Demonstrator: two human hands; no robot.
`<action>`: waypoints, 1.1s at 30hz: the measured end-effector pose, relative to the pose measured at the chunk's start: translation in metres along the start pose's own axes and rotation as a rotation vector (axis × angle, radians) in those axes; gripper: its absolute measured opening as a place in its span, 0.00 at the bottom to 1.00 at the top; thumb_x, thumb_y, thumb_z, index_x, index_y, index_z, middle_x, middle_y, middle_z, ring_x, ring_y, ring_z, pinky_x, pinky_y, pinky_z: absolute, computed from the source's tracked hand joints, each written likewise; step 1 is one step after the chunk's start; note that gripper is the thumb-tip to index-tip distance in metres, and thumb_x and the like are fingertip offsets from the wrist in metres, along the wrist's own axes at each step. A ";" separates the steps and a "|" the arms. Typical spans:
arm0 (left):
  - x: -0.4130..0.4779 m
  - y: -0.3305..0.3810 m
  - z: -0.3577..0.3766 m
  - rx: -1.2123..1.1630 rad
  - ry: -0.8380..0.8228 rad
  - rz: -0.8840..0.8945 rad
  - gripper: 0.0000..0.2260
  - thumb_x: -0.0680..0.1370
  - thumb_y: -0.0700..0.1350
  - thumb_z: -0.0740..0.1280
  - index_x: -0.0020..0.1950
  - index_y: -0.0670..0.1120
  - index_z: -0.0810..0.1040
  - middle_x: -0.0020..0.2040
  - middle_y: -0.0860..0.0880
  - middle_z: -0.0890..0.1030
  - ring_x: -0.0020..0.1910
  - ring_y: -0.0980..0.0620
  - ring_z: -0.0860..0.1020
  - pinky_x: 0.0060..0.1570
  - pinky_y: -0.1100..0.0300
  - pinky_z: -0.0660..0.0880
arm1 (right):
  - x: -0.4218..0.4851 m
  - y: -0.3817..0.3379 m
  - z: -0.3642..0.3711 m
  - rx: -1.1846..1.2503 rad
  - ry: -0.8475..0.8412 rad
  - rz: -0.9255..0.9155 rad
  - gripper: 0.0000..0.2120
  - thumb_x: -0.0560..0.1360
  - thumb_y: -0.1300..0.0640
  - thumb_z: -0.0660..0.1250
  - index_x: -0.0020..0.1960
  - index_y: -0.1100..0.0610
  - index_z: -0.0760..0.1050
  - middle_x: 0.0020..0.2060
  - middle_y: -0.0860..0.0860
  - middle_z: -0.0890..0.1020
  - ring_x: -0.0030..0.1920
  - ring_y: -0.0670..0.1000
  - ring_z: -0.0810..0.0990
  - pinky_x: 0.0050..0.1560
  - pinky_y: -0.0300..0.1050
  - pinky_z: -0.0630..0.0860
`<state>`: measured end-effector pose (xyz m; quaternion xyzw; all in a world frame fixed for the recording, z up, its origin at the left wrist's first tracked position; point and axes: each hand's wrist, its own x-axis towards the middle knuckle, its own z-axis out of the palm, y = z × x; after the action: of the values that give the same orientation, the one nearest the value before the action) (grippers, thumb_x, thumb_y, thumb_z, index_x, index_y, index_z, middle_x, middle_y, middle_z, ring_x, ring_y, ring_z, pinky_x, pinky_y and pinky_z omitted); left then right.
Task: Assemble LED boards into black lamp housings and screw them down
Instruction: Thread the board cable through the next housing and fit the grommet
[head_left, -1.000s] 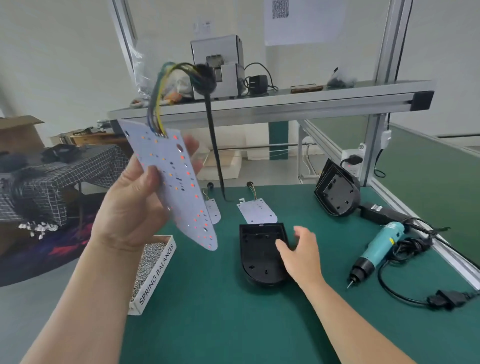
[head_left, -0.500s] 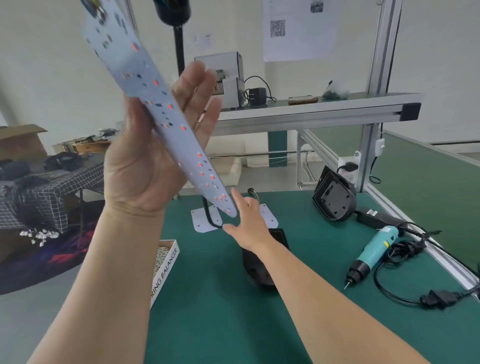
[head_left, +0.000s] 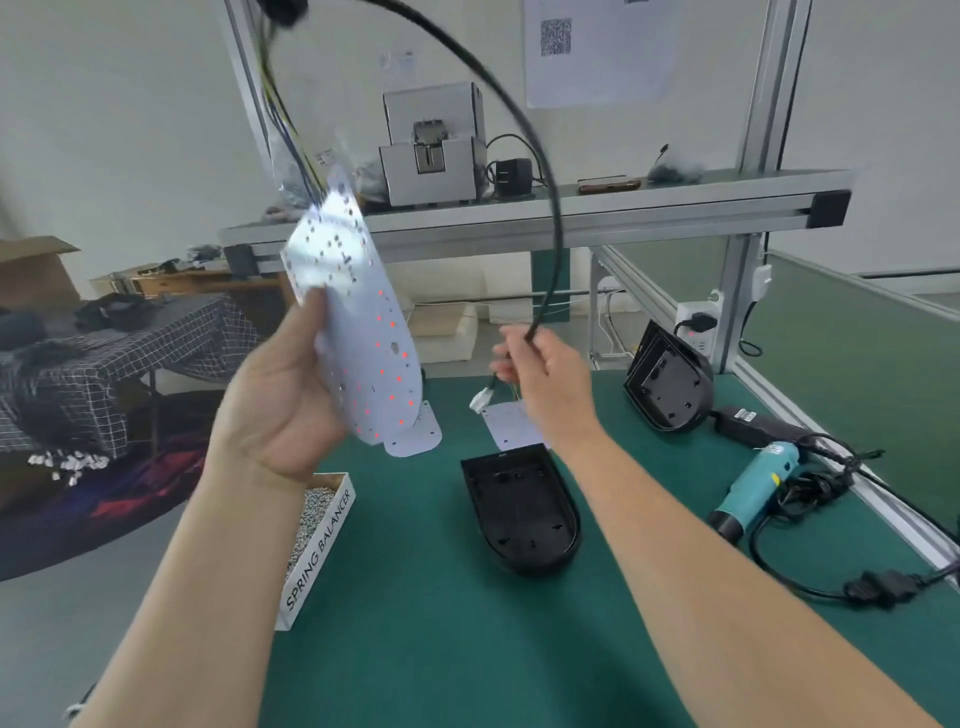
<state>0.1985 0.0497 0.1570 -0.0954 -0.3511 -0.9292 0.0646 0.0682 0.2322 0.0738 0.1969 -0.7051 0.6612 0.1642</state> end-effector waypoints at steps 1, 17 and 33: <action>0.002 -0.011 -0.013 0.054 0.117 -0.001 0.17 0.84 0.46 0.60 0.50 0.42 0.87 0.50 0.45 0.87 0.47 0.49 0.87 0.44 0.49 0.84 | 0.010 -0.005 -0.011 0.025 0.052 0.010 0.08 0.84 0.53 0.61 0.50 0.51 0.77 0.42 0.51 0.85 0.40 0.44 0.85 0.44 0.40 0.82; 0.007 -0.162 -0.099 -0.043 0.581 -0.422 0.14 0.83 0.43 0.63 0.67 0.40 0.76 0.61 0.38 0.82 0.60 0.38 0.81 0.62 0.41 0.74 | -0.021 0.061 -0.022 -0.280 -0.093 0.127 0.10 0.86 0.56 0.55 0.50 0.58 0.72 0.43 0.53 0.83 0.38 0.49 0.83 0.44 0.43 0.79; 0.008 -0.163 -0.114 0.353 0.213 -0.392 0.20 0.80 0.47 0.63 0.72 0.44 0.74 0.68 0.44 0.79 0.67 0.44 0.78 0.65 0.44 0.73 | -0.004 0.022 -0.052 -0.028 -0.377 0.275 0.10 0.86 0.60 0.54 0.54 0.61 0.74 0.46 0.58 0.85 0.38 0.52 0.81 0.41 0.40 0.78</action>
<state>0.1451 0.0950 -0.0298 0.0851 -0.5104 -0.8533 -0.0642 0.0590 0.2852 0.0563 0.2169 -0.7525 0.6190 -0.0593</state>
